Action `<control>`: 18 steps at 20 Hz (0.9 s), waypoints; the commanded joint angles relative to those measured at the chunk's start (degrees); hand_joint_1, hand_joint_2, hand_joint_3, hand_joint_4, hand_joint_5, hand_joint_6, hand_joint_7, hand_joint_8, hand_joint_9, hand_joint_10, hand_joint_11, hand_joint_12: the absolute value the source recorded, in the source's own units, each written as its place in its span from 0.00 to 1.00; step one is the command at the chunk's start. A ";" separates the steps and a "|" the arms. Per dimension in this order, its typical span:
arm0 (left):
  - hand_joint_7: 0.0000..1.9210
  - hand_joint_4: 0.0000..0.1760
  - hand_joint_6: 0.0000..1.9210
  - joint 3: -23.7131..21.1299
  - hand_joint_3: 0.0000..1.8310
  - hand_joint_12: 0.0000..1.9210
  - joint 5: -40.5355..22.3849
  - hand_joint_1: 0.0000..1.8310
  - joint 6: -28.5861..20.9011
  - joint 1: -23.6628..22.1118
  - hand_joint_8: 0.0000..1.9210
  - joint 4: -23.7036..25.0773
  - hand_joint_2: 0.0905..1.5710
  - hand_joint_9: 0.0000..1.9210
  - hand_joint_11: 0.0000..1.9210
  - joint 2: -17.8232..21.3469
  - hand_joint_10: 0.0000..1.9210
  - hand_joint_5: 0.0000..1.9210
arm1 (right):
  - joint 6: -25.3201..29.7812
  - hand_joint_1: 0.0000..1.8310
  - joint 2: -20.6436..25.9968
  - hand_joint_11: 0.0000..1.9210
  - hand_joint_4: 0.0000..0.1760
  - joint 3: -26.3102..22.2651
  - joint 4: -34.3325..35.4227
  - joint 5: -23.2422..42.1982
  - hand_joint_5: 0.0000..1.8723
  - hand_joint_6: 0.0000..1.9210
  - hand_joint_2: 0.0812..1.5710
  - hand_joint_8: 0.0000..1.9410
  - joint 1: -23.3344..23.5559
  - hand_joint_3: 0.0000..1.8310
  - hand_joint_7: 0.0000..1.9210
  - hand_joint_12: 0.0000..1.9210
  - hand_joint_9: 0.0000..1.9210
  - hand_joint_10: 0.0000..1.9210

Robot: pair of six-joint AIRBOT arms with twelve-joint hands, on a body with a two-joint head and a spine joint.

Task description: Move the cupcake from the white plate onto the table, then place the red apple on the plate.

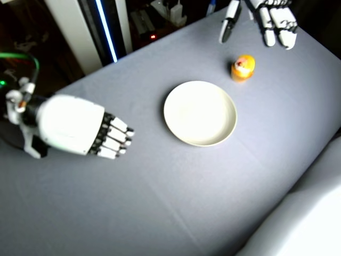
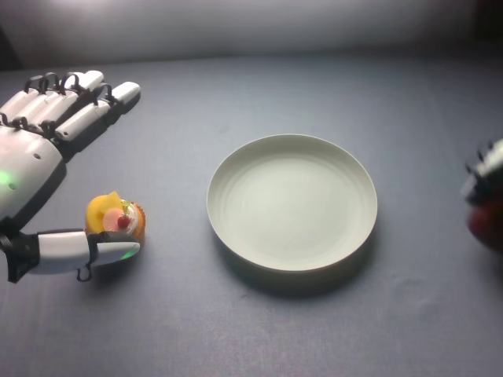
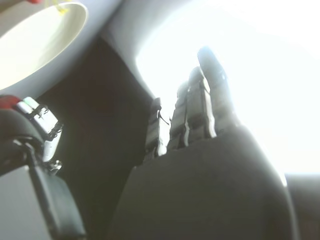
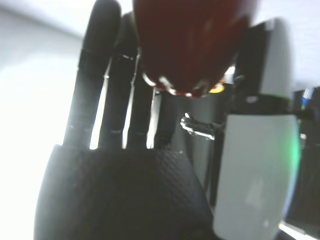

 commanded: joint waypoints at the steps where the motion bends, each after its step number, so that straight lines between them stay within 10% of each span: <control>1: 0.00 1.00 0.00 -0.04 0.00 0.29 -7.33 0.45 -0.21 -0.16 0.00 0.86 0.52 0.01 0.00 0.11 0.00 0.03 | -0.12 0.71 -0.15 0.39 0.00 0.27 2.06 10.86 0.46 0.58 0.76 0.72 2.42 0.00 0.37 0.91 0.39 0.80; 5: 0.01 1.00 0.00 -0.45 0.00 0.31 -9.89 0.46 -2.28 0.30 0.00 2.04 0.52 0.02 0.00 0.20 0.00 0.04 | -0.51 0.70 -7.51 0.45 0.00 3.38 -2.74 10.71 0.53 0.42 0.71 0.66 13.47 0.00 0.48 0.78 0.46 0.69; 10: 0.00 1.00 0.00 -1.14 0.00 0.28 -11.59 0.45 -2.47 0.29 0.00 3.41 0.51 0.03 0.00 0.29 0.00 0.03 | 3.53 0.75 -19.22 0.39 0.00 10.80 -9.60 0.21 0.49 0.47 0.70 0.53 21.40 0.00 0.51 0.70 0.47 0.67; 11: 0.00 1.00 0.00 -1.24 0.00 0.28 -11.72 0.44 -2.47 0.24 0.00 3.65 0.51 0.04 0.00 0.29 0.00 0.02 | 5.12 0.71 -20.98 0.44 0.00 12.30 -10.31 -1.05 0.56 0.36 0.67 0.53 21.43 0.00 0.55 0.69 0.52 0.54; 12: 0.00 1.00 0.00 -1.31 0.00 0.25 -11.82 0.44 -2.48 0.16 0.00 3.86 0.50 0.03 0.00 0.30 0.00 0.01 | 5.88 0.70 -22.10 0.51 0.00 13.31 -10.63 -2.07 0.59 0.25 0.69 0.64 21.43 0.00 0.51 0.80 0.55 0.64; 17: 0.00 1.00 0.00 -1.01 0.00 0.20 -11.68 0.44 -2.47 -0.40 0.00 4.01 0.49 0.01 0.00 -0.45 0.00 0.01 | 7.43 0.76 -26.04 0.41 0.00 16.11 -12.50 -6.77 0.43 0.54 0.69 0.45 21.43 0.00 0.54 0.53 0.54 0.60; 18: 0.00 1.00 0.00 -0.93 0.00 0.19 -11.64 0.43 -2.47 -0.64 0.00 4.01 0.48 0.01 0.00 -0.64 0.00 0.01 | 7.59 0.75 -26.07 0.34 0.00 16.05 -12.71 -6.85 0.36 0.19 0.63 0.19 21.43 0.00 0.43 0.46 0.44 0.30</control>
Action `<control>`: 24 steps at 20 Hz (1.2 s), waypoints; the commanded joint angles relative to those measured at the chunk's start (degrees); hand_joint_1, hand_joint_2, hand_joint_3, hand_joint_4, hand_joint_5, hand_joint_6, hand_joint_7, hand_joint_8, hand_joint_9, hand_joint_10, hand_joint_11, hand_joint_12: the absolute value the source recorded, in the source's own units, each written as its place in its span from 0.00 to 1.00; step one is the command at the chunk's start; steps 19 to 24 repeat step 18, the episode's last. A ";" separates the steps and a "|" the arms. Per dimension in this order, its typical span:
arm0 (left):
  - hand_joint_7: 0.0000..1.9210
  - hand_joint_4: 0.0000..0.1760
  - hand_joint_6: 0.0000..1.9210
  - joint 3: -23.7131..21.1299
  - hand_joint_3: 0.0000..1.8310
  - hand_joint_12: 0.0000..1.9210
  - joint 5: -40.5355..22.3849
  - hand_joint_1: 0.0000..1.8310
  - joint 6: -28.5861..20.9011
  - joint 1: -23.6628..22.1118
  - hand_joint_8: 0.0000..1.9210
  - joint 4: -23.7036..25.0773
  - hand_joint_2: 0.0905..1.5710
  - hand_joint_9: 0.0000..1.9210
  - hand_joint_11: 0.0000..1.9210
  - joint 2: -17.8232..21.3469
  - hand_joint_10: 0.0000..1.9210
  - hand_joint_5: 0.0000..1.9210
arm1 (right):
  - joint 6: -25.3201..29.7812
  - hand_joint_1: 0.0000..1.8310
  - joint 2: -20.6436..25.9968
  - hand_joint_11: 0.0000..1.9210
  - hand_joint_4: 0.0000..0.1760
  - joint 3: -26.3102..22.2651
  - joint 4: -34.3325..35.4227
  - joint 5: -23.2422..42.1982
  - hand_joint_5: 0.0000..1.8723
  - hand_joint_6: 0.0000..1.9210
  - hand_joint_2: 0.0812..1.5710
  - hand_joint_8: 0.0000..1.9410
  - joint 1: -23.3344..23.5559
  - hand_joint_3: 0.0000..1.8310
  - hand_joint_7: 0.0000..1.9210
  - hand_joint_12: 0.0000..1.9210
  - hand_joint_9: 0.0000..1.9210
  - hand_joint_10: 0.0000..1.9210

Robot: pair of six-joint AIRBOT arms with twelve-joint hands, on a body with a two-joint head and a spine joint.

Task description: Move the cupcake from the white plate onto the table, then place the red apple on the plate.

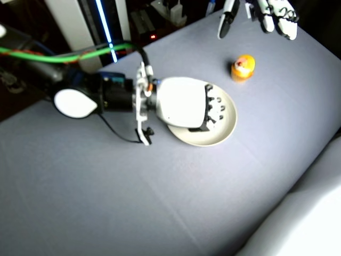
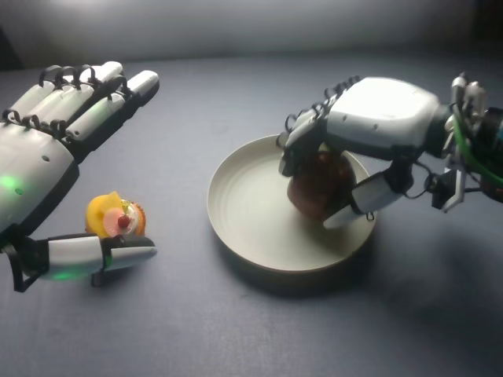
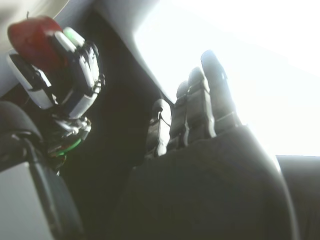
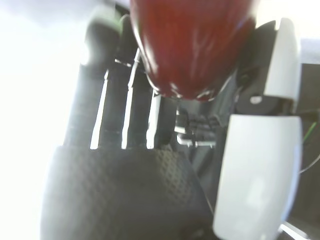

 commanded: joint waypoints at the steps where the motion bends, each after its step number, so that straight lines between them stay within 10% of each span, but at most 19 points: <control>1: 0.00 1.00 0.00 0.31 0.00 0.19 -7.51 0.42 -0.24 -0.60 0.00 0.73 0.48 0.00 0.00 0.13 0.00 0.01 | 0.46 0.73 0.17 0.29 0.00 0.07 1.99 6.45 0.35 0.05 0.61 0.06 0.62 0.00 0.40 0.41 0.40 0.13; 4: 0.00 1.00 0.00 0.24 0.00 0.19 -7.69 0.42 -0.17 -0.55 0.00 0.15 0.48 0.00 0.00 0.06 0.00 0.00 | 3.10 0.63 0.70 0.01 0.23 -0.62 2.75 8.84 0.17 0.00 0.55 0.00 0.61 0.00 0.12 0.28 0.11 0.00; 5: 0.00 1.00 0.00 0.31 0.00 0.09 -7.59 0.40 0.03 -0.55 0.00 -0.39 0.48 0.00 0.00 -0.04 0.00 0.00 | 3.57 0.62 1.85 0.00 0.09 -1.24 4.12 10.63 0.14 0.00 0.54 0.00 -0.08 0.00 0.08 0.28 0.07 0.00; 7: 0.00 1.00 0.00 0.45 0.00 0.00 -8.08 0.40 0.03 -0.31 0.00 -1.24 0.48 0.00 0.00 -0.03 0.00 0.00 | 3.82 0.62 5.08 0.00 0.42 -3.31 8.69 16.41 0.05 0.00 0.55 0.00 -2.88 0.00 0.01 0.26 0.01 0.00; 8: 0.00 1.00 0.00 0.39 0.00 0.00 -8.65 0.39 0.02 -0.03 0.00 -1.44 0.47 0.00 0.00 0.18 0.00 0.00 | 4.13 0.45 6.54 0.00 0.47 -4.14 10.86 19.97 0.01 0.00 0.57 0.00 -4.32 0.00 0.00 0.05 0.00 0.00; 10: 0.00 1.00 0.00 0.08 0.00 0.00 -10.23 0.38 0.02 0.34 0.00 -1.65 0.48 0.00 0.00 0.76 0.00 0.00 | 4.15 0.37 10.34 0.00 0.95 -7.21 14.69 28.78 0.00 0.00 0.52 0.00 -6.61 0.00 0.00 0.00 0.00 0.00; 11: 0.00 1.00 0.00 -0.28 0.00 0.00 -11.67 0.38 -0.08 0.59 0.00 -1.66 0.49 0.00 0.00 1.28 0.00 0.00 | 3.80 0.37 12.16 0.00 0.99 -8.86 16.35 32.97 0.00 0.00 0.49 0.00 -7.48 0.00 0.00 0.00 0.00 0.00; 14: 0.00 1.00 0.00 -0.52 0.01 0.00 -15.49 0.41 -2.14 1.70 0.00 -1.42 0.51 0.00 0.00 1.99 0.00 0.00 | 0.05 0.41 16.28 0.00 1.00 -13.04 21.22 43.64 0.00 0.00 0.50 0.00 -11.15 0.00 0.00 0.00 0.00 0.00; 17: 0.01 0.60 0.00 -1.07 0.01 0.02 -20.11 0.38 -4.08 2.26 0.00 -0.26 0.53 0.02 0.03 3.10 0.01 0.00 | -3.34 0.41 20.58 0.00 1.00 -17.43 27.91 56.01 0.00 0.00 0.53 0.00 -17.29 0.01 0.00 0.00 0.00 0.00; 18: 0.07 0.42 0.00 -1.10 0.00 0.04 -20.73 0.39 -4.34 2.26 0.01 0.04 0.54 0.06 0.08 3.17 0.01 0.02 | -3.44 0.41 20.91 0.02 0.82 -17.82 29.04 58.27 0.00 0.00 0.58 0.00 -18.59 0.01 0.00 0.01 0.00 0.00; 24: 0.07 0.42 0.00 -1.10 0.00 0.04 -20.73 0.39 -4.34 2.26 0.01 0.04 0.54 0.06 0.08 3.17 0.01 0.02 | -3.44 0.41 20.91 0.02 0.82 -17.82 29.04 58.27 0.00 0.00 0.58 0.00 -18.59 0.01 0.00 0.01 0.00 0.00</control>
